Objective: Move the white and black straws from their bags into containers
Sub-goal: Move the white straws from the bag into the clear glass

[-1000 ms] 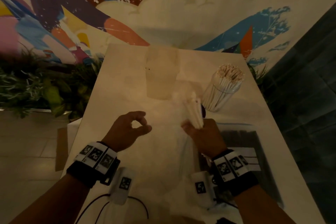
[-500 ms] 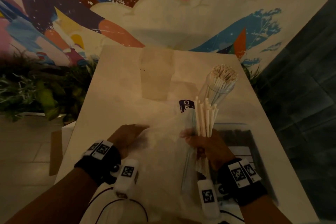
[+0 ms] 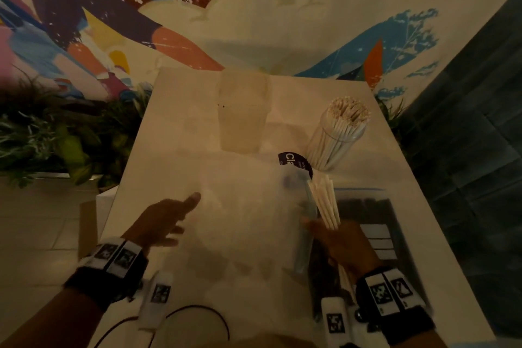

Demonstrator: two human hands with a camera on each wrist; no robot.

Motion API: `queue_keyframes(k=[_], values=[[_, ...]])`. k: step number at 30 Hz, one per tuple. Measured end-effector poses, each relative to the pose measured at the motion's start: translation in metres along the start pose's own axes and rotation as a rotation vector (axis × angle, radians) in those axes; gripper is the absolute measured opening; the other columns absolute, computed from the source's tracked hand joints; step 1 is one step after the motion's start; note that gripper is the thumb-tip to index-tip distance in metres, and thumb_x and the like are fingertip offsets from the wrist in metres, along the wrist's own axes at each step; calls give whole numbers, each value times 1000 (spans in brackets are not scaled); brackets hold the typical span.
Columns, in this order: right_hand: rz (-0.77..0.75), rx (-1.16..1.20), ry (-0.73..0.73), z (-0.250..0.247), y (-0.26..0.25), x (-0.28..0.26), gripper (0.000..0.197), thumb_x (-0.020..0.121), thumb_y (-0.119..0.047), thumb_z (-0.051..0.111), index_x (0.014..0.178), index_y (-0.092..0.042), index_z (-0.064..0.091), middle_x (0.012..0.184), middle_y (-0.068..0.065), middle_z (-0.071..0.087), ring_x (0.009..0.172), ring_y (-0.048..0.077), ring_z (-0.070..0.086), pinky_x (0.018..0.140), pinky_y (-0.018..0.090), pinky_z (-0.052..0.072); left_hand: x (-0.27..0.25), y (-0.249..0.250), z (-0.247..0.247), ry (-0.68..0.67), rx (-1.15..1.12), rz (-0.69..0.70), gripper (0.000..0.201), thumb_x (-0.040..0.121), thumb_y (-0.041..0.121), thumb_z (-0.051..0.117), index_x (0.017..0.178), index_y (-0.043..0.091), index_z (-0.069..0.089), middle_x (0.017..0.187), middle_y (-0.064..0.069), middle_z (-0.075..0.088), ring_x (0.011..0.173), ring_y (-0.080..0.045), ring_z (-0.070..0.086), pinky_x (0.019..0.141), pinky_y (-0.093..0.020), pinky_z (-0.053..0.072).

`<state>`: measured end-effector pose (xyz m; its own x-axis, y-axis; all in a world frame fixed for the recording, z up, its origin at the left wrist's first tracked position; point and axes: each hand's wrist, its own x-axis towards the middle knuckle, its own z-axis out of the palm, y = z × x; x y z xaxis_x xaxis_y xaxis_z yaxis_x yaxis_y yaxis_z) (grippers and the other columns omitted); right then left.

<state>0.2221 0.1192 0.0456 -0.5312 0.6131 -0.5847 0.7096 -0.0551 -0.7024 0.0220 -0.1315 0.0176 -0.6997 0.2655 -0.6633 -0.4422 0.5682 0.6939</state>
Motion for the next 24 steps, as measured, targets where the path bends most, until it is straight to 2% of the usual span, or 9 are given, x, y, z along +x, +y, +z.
queue_keyframes(k=[2, 4, 8, 10, 13, 15, 20, 22, 24], values=[[32, -29, -46, 4, 8, -5, 47, 68, -46, 78, 86, -5, 64, 60, 7, 58, 48, 16, 52, 46, 25, 43, -12, -5, 3, -138, 161, -45, 72, 56, 71, 61, 105, 17, 59, 104, -3, 64, 89, -25, 65, 70, -36, 55], [72, -147, -82, 17, 12, -5, 49, 64, -48, 81, 88, -9, 63, 76, 9, 67, 61, 19, 61, 50, 27, 49, -15, -6, 15, -197, 190, -44, 65, 61, 65, 65, 102, 15, 62, 101, -4, 65, 85, -24, 68, 67, -34, 56], [39, -236, 0, 39, 9, 4, 23, 77, -34, 75, 81, -15, 62, 83, 11, 67, 75, 24, 65, 70, 40, 58, -3, -3, 34, -111, 27, 36, 33, 78, 20, 75, 97, -6, 67, 85, -20, 69, 65, -26, 67, 67, -38, 59], [32, -219, 39, 27, 4, 7, 25, 79, -31, 73, 85, -8, 65, 76, 11, 66, 66, 24, 63, 62, 37, 55, 0, -3, 23, -63, 9, 53, 21, 78, 2, 72, 92, -12, 66, 85, -28, 67, 61, -27, 65, 65, -39, 59], [38, -168, 47, -8, 0, 0, 26, 82, -25, 71, 82, 0, 65, 50, 3, 57, 42, 14, 52, 43, 24, 42, 2, -11, -10, 1, -104, 1, 15, 78, -10, 65, 91, -5, 66, 92, -28, 66, 70, -30, 63, 52, -27, 57], [38, -129, -48, -18, 0, -12, 20, 83, -22, 71, 75, -6, 61, 44, -3, 55, 37, 8, 50, 40, 21, 41, 0, -23, -28, -17, -138, -50, 23, 77, -14, 62, 97, -1, 64, 92, -27, 66, 77, -34, 63, 52, -27, 58], [173, -400, -257, -9, 13, -28, 16, 81, -26, 72, 88, -13, 66, 75, 4, 68, 60, 13, 64, 57, 25, 52, -6, -56, -44, -158, 164, -143, 36, 75, -21, 60, 103, 1, 63, 88, -21, 63, 74, -34, 62, 49, -28, 56], [176, -329, -263, -18, 11, -31, 14, 79, -28, 75, 84, -15, 72, 75, 4, 71, 62, 14, 67, 61, 27, 55, -5, -61, -58, -164, 254, -125, 43, 72, -19, 65, 110, 1, 62, 93, -17, 63, 80, -30, 61, 60, -33, 56], [123, -196, -133, -27, 2, -27, 21, 78, -32, 74, 84, -13, 72, 63, 4, 65, 49, 14, 58, 49, 25, 49, 0, -56, -73, -68, 92, -101, 31, 85, -5, 60, 114, 4, 61, 102, -15, 63, 89, -28, 60, 73, -37, 51]])
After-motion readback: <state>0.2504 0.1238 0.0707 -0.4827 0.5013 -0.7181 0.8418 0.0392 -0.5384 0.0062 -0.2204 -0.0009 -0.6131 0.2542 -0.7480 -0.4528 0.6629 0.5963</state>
